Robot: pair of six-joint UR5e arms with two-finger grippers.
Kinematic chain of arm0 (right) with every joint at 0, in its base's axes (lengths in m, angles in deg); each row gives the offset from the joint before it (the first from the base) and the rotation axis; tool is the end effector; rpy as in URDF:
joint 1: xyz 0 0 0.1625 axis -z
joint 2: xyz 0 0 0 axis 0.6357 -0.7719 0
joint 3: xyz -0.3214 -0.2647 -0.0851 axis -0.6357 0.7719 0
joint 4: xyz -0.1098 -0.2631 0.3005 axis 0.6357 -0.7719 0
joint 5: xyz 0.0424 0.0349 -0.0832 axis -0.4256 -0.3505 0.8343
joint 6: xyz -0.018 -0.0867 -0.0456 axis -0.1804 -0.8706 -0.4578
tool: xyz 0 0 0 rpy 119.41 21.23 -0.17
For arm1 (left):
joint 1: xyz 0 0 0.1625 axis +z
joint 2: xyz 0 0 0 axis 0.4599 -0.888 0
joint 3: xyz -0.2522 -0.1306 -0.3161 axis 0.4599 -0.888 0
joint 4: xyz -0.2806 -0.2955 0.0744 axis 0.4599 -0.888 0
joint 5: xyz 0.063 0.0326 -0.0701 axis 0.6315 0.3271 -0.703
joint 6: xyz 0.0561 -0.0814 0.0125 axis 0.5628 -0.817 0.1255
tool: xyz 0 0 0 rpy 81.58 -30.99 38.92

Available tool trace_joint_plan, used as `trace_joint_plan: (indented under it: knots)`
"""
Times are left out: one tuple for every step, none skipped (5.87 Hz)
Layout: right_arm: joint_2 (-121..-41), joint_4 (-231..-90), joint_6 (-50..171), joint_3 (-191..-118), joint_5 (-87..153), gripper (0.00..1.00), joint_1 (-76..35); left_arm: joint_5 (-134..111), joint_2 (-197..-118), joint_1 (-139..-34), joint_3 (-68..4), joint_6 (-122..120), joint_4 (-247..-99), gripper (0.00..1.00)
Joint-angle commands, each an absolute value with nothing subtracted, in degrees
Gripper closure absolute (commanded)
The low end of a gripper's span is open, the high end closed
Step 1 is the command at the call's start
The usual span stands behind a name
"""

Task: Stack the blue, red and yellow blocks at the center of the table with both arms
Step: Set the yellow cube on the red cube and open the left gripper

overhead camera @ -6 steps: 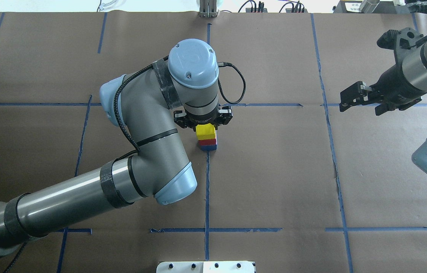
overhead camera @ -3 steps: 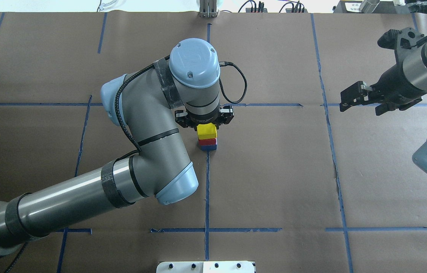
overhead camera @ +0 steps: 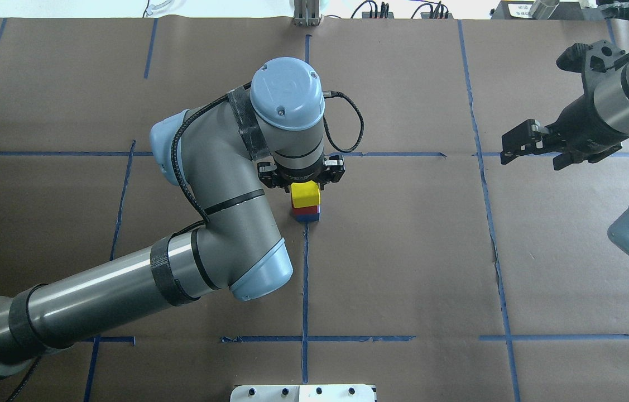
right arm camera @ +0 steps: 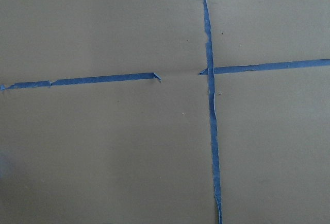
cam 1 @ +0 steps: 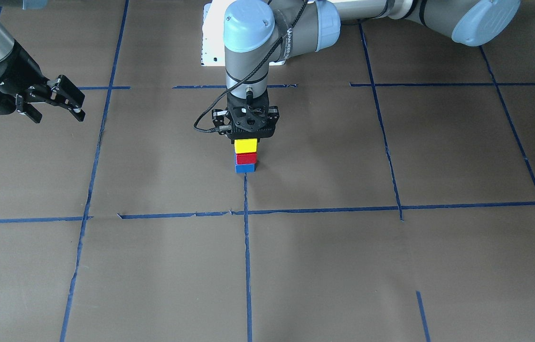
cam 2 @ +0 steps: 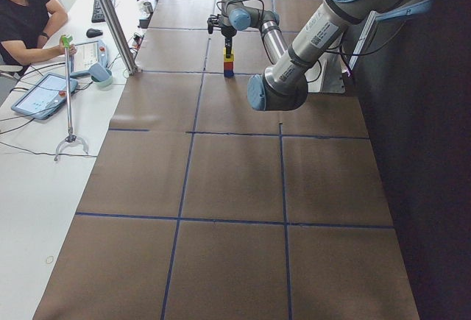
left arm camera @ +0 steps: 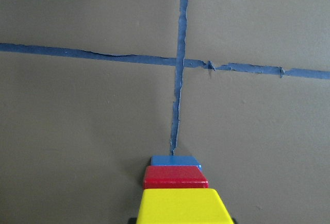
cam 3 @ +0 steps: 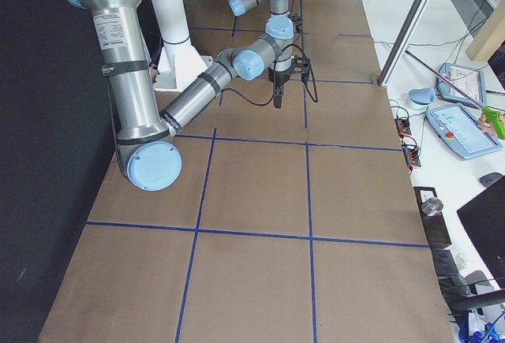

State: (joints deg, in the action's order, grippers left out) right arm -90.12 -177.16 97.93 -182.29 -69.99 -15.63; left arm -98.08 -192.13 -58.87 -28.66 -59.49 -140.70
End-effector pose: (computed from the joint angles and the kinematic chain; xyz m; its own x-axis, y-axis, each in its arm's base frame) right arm -0.2267 -0.4553 0.3168 0.6290 0.0655 0.7746 -0.0994 0.9950 -0.0034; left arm 0.5643 -0.4655 0.0976 0.6534 -0.0765 -0.7531 0.1187 0.9929 0.0021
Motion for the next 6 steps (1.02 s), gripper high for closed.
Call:
trace_joint_plan:
  knots:
    - [-90.1,-177.2,98.0,-182.2,-70.0,0.00,-15.5,-98.1,-192.4,-58.9,-28.5,-59.5,-141.1,0.00]
    - [-90.1,-177.2,98.0,-182.2,-69.9,0.00,-15.6,-98.2,-192.4,-59.0,-29.2,-59.4,-141.0,0.00]
    - [-90.1,-177.2,97.7,-182.1,-69.9,0.00,-15.6,-98.2,-192.3,-60.6,-32.1,-59.3,-140.8,0.00]
    - [-90.1,-177.2,96.5,-182.1,-70.3,0.00,-16.9,-98.6,-189.4,-63.0,-37.0,-58.8,-140.1,0.00]
    - [-90.3,-177.4,93.8,-182.1,-70.8,0.00,-18.8,-98.9,-180.0,-64.8,-46.8,-55.7,-140.2,0.00]
    - [-92.8,-177.4,88.5,-181.7,-71.0,0.00,-20.5,-101.0,-169.1,-67.1,-55.6,-47.1,-140.3,0.00]
